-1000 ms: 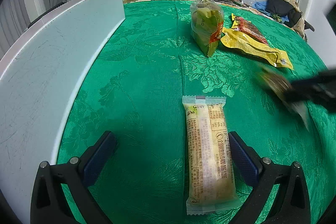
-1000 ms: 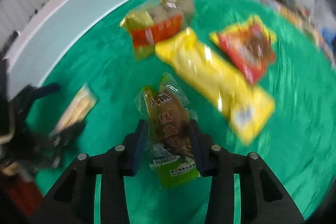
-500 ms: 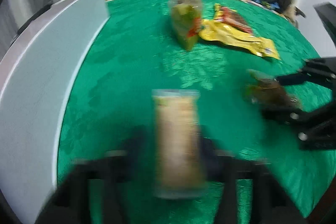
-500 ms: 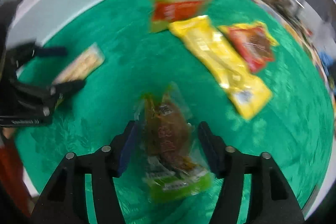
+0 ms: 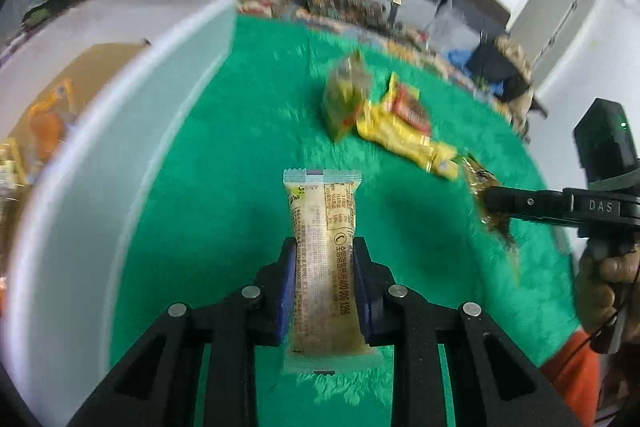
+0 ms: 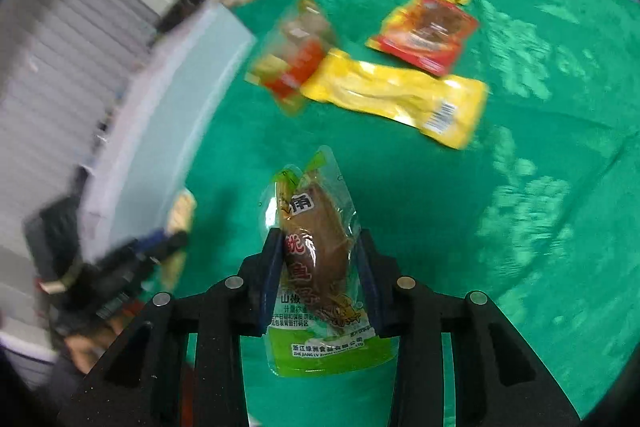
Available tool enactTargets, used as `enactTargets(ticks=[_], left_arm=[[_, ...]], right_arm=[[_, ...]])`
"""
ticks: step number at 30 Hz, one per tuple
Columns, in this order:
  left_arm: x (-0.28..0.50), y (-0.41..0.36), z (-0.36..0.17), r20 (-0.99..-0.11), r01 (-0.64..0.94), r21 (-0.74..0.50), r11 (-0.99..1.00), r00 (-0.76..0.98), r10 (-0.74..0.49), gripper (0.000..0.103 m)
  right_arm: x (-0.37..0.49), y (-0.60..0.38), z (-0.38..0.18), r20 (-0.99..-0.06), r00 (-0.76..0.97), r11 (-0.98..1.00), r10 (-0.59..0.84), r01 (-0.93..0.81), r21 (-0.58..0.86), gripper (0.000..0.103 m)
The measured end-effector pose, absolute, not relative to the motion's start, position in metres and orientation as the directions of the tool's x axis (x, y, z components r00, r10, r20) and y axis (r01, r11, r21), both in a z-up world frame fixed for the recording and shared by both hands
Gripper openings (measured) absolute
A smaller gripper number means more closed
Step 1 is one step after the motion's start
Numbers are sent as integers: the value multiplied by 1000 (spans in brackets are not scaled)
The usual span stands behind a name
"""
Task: Organize snacks
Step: 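Carry both packets over the white box and open both tools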
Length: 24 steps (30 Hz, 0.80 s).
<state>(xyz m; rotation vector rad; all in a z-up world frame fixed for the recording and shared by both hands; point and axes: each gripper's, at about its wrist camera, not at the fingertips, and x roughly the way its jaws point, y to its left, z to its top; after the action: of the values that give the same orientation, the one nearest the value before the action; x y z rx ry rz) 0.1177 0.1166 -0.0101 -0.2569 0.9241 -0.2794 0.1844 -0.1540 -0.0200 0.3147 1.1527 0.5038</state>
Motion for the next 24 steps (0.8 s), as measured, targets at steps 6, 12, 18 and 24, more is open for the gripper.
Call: enactTargets(ticks=[6, 12, 18, 24], left_arm=[[94, 227, 44, -697, -34, -329, 944, 684, -218, 25], [82, 340, 44, -742, -323, -219, 921, 668, 58, 49], [52, 379, 23, -766, -455, -190, 870, 623, 159, 84], [58, 315, 28, -746, -318, -147, 936, 657, 106, 88]], right_arm=[[180, -52, 52, -624, 287, 685, 727, -373, 626, 37], [178, 97, 82, -566, 215, 587, 796, -501, 636, 44], [181, 143, 47, -578, 165, 586, 799, -427, 689, 61], [180, 51, -2, -729, 352, 792, 587, -437, 427, 61]])
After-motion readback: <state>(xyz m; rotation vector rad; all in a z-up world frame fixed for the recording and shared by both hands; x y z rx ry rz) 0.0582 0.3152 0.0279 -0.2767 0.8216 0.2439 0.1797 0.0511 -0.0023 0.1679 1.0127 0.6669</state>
